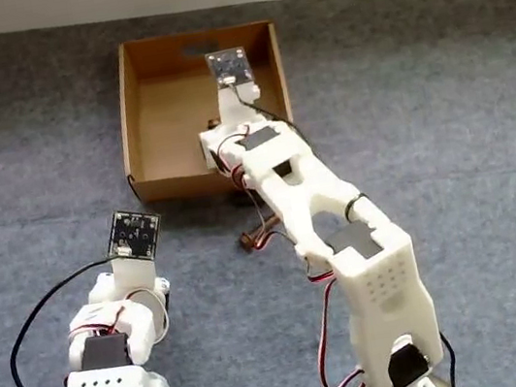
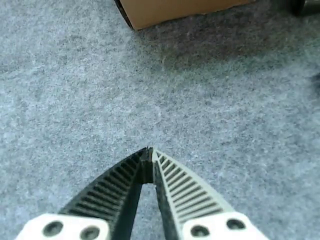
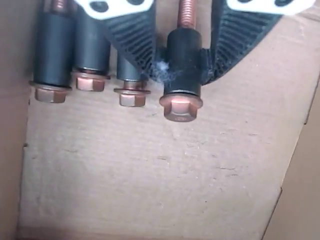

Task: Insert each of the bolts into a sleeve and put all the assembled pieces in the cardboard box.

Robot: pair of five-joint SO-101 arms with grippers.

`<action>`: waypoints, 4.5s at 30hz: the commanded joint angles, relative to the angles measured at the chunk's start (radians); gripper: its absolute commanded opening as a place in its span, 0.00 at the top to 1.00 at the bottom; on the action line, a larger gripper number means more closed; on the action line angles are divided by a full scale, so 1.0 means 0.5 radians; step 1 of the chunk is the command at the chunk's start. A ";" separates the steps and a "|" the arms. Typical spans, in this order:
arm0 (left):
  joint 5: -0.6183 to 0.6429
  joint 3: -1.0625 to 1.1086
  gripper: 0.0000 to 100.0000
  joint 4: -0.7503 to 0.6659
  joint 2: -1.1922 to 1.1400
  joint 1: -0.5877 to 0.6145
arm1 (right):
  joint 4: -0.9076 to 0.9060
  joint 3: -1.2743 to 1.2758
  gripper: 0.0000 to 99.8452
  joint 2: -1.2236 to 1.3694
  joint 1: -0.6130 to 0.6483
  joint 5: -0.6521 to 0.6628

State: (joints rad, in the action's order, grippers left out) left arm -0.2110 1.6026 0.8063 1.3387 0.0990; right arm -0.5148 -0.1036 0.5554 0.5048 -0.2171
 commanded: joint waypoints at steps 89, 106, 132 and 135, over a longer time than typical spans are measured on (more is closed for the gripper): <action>0.009 -0.005 0.98 -0.043 0.026 -0.023 | -1.094 1.131 0.82 -1.542 0.164 0.163; 0.009 -0.005 0.98 -0.043 0.026 -0.023 | -0.269 1.428 0.81 -1.419 0.183 -0.144; 0.009 -0.002 0.98 -0.043 0.026 -0.023 | -0.262 1.033 0.81 -0.937 0.186 -0.144; 0.009 -0.002 0.98 -0.040 0.026 -0.023 | -0.192 1.042 0.81 -0.937 0.186 -0.144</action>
State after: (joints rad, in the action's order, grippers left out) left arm -0.2110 1.6057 0.8063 1.3387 0.0990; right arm -0.6452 0.4595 0.0905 0.5892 -0.2800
